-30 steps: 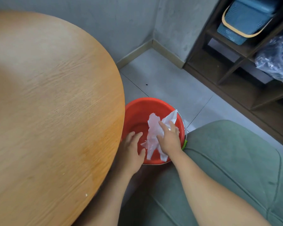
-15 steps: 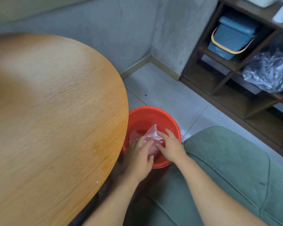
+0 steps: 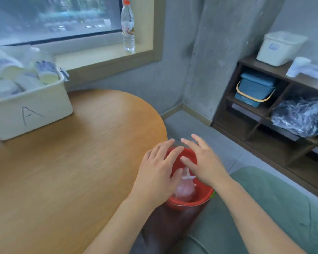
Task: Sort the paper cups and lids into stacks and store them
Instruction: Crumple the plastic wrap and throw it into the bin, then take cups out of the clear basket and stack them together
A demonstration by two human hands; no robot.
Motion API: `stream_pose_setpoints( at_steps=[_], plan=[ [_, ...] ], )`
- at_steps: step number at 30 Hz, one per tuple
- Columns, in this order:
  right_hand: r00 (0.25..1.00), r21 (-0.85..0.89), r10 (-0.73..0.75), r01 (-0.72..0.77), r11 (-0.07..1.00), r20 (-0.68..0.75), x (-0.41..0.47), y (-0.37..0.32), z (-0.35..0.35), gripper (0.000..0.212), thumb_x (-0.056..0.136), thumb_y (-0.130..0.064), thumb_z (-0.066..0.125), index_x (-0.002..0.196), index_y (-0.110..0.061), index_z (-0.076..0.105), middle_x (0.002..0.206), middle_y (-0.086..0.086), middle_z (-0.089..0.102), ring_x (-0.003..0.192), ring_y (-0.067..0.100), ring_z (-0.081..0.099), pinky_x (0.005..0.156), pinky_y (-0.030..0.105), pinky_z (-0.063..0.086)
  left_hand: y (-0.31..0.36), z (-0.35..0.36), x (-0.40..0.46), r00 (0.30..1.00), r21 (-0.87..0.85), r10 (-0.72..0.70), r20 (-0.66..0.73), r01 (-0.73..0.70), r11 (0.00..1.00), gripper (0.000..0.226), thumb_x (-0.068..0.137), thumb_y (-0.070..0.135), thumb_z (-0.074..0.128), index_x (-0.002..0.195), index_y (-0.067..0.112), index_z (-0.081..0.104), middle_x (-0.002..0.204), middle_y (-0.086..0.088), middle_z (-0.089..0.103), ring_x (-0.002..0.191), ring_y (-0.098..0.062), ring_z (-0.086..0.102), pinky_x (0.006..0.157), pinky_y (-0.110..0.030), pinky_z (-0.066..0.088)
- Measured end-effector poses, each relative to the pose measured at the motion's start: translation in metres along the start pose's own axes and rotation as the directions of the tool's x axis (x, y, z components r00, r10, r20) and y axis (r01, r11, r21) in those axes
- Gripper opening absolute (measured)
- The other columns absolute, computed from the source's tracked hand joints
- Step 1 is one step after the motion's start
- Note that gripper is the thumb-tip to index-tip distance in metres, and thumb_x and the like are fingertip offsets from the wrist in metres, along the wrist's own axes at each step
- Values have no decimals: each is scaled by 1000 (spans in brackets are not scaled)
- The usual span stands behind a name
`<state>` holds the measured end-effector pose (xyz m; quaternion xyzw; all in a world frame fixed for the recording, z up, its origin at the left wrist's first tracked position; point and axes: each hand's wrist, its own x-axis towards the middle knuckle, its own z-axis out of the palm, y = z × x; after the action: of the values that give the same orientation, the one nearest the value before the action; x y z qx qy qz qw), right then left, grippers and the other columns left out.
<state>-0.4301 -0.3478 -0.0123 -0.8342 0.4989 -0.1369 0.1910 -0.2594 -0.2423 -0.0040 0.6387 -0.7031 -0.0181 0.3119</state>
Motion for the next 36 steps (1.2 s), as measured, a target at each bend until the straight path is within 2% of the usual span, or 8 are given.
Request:
stream_pose_setpoints(
  at_steps=[8,15,19,22,24,28,30,36],
  plan=[
    [958,90,-280,285,954,-60,-13,-129,2,55,98,-51,63,151,-45,46,167,-10,31,150,15,38,117,41,43,-48,-116,-68,988,222,-116,-100,136,966,53,95,47,59,146,33,53,155,6,50,140,-20,49,108,-40,44],
    [875,171,-484,472,865,28,-15,-255,44,55,99,-47,65,151,-43,47,168,-9,29,150,16,36,119,36,36,-111,-213,-154,933,398,-285,-217,352,847,55,94,49,62,146,32,55,155,3,51,140,-22,51,108,-42,45],
    [822,250,-568,540,804,51,-14,-323,78,55,97,-48,67,150,-44,49,166,-11,32,149,12,38,119,35,37,-144,-256,-205,865,390,-399,-305,496,776,56,90,46,67,142,30,58,151,1,55,137,-23,54,105,-43,47],
    [792,308,-605,558,771,81,-17,-365,104,55,98,-42,69,150,-41,51,165,-9,33,150,9,36,116,24,29,-168,-279,-234,814,352,-460,-355,572,741,56,92,45,68,144,28,58,152,1,53,138,-23,52,107,-44,46],
    [777,337,-624,568,751,81,-17,-388,120,55,97,-40,70,149,-40,52,164,-9,35,149,8,37,116,22,28,-181,-291,-246,782,322,-488,-387,611,724,55,92,46,66,144,27,58,152,1,53,139,-23,52,107,-44,46],
    [760,368,-648,587,721,57,-5,-428,146,56,96,-40,71,148,-41,51,159,-9,41,145,10,43,120,37,38,-211,-305,-256,734,281,-523,-434,662,695,56,92,43,70,144,26,59,152,1,54,140,-23,52,107,-43,45],
    [761,401,-647,581,709,42,7,-446,156,57,95,-41,70,148,-45,49,156,-11,44,139,11,48,114,46,46,-226,-310,-255,719,264,-532,-447,674,690,56,92,42,71,145,26,58,151,2,54,139,-21,51,108,-40,44],
    [782,484,-613,581,654,-112,59,-499,166,62,96,-34,72,152,-35,47,150,-14,47,135,10,50,112,45,48,-268,-327,-228,690,178,-542,-480,682,710,57,95,43,68,149,27,54,152,6,52,139,-16,50,111,-34,41]
  ],
)
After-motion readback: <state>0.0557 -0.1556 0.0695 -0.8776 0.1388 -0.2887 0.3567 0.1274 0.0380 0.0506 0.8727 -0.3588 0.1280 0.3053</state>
